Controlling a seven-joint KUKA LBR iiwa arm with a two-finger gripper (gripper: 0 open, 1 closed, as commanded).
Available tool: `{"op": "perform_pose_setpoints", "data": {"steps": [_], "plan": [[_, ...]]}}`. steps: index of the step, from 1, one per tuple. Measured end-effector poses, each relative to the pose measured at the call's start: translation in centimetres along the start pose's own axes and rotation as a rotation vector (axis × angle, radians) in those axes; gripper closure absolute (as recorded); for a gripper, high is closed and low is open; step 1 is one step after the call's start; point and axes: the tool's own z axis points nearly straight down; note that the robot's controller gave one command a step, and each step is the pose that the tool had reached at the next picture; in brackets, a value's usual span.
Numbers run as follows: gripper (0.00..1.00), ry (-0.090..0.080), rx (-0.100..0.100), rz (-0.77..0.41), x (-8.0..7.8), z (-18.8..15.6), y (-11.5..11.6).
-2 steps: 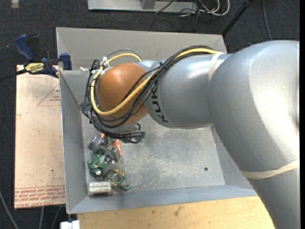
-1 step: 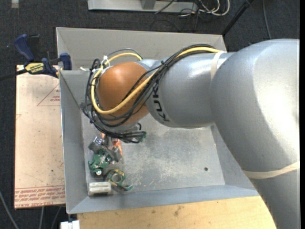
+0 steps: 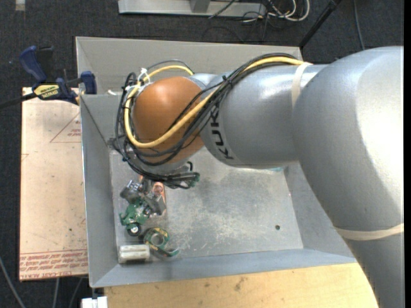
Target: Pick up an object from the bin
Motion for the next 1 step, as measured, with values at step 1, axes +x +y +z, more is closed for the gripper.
{"op": "perform_pose_setpoints", "data": {"steps": [1], "plan": [[1.0, -0.001, 0.001, 0.001, -0.04, -2.29, 0.0]]}}
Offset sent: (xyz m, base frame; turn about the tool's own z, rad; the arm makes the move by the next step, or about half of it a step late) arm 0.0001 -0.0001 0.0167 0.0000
